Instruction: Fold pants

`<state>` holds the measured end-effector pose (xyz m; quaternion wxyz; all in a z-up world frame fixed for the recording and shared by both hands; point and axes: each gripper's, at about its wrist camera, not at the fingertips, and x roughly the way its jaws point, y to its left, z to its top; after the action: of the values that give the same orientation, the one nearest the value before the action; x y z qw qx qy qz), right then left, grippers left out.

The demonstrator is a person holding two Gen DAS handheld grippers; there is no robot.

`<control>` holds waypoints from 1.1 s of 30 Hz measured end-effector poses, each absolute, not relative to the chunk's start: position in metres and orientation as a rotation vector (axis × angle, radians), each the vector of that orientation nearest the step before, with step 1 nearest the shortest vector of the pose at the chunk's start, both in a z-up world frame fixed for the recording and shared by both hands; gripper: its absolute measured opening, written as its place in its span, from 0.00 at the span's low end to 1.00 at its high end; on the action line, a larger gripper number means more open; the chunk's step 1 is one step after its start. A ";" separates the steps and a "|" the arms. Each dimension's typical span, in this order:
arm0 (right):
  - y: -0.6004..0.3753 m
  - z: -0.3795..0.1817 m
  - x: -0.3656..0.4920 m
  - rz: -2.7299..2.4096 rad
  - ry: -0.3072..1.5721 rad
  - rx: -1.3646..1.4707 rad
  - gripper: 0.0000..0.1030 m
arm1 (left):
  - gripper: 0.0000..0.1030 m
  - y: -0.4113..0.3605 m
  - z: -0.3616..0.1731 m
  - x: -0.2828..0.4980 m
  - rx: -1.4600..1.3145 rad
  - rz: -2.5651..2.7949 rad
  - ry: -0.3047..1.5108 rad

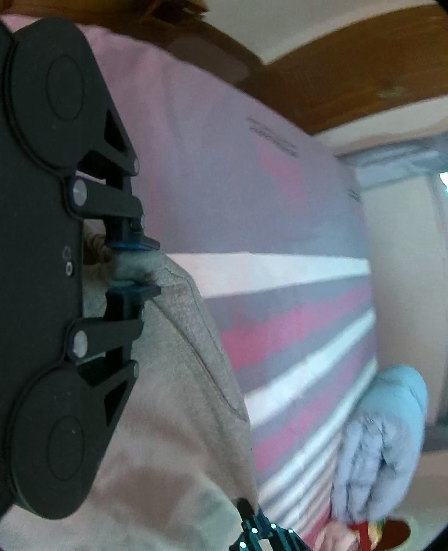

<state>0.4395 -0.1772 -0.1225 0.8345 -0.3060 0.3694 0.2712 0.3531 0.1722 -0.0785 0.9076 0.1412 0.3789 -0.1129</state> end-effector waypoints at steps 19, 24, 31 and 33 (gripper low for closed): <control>-0.176 -0.170 0.167 0.583 0.773 -0.595 0.05 | 0.16 0.169 -0.120 0.152 0.266 -0.191 0.930; -0.167 -0.199 0.159 0.523 0.840 -0.577 0.22 | 0.53 0.177 -0.111 0.151 0.155 -0.139 1.007; -0.176 -0.180 0.139 0.510 0.857 -0.354 0.52 | 0.80 0.227 -0.100 0.135 -0.345 -0.075 1.023; -0.181 -0.179 0.139 0.501 0.902 -0.249 0.52 | 0.75 0.242 -0.115 0.142 -0.565 -0.061 1.063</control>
<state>0.1390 -0.1809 -0.1793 0.8625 -0.1188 0.4299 0.2389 0.1422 0.2418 -0.1148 0.8238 -0.2656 0.5001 -0.0287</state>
